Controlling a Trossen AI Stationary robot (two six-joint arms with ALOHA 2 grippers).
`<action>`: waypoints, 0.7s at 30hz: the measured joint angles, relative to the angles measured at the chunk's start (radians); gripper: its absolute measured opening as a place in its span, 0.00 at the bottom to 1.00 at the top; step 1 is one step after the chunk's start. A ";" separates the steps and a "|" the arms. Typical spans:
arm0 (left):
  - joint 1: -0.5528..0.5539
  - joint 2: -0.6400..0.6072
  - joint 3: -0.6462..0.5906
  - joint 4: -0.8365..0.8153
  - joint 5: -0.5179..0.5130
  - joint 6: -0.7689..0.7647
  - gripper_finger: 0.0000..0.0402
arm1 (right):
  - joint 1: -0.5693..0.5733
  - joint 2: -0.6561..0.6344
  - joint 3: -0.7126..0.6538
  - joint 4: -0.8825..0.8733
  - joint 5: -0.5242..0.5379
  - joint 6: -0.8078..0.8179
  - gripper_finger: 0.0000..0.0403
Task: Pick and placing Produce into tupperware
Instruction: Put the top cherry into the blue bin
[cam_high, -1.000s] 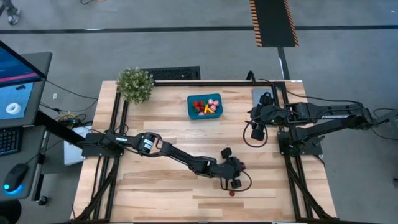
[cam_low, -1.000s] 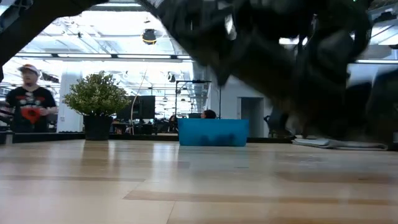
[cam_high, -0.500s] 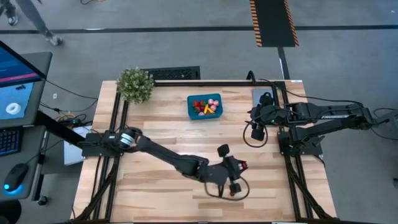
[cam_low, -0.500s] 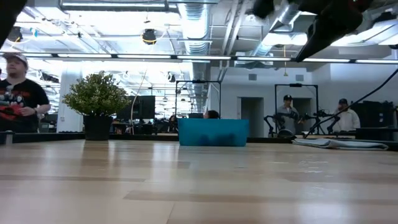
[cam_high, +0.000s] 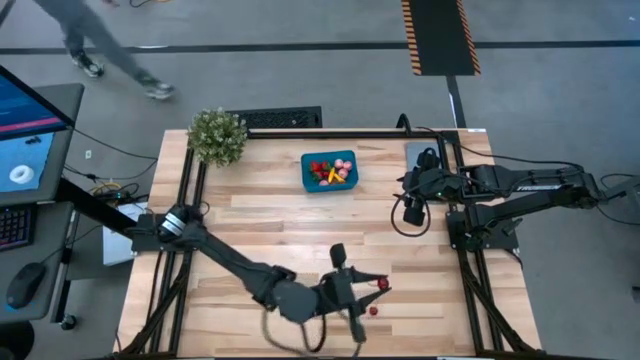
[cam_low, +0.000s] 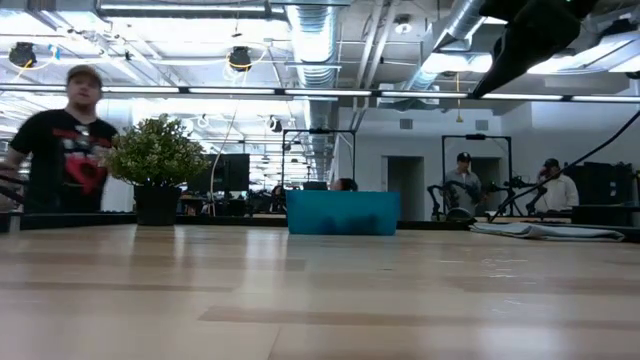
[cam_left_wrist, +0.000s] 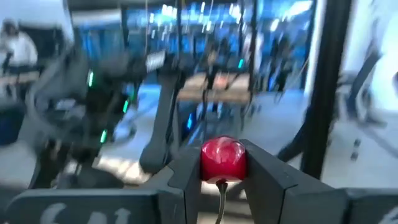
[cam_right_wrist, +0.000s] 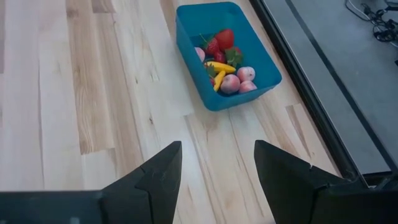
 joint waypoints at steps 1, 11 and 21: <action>-0.012 -0.001 0.000 0.055 0.000 0.039 0.23 | 0.000 0.000 0.000 0.001 0.000 0.000 0.56; -0.125 -0.003 0.000 0.503 0.242 0.421 0.23 | 0.000 0.000 0.000 0.012 0.000 -0.006 0.56; -0.192 -0.003 0.000 0.624 0.588 0.581 0.23 | 0.000 0.000 0.000 0.015 0.000 -0.007 0.56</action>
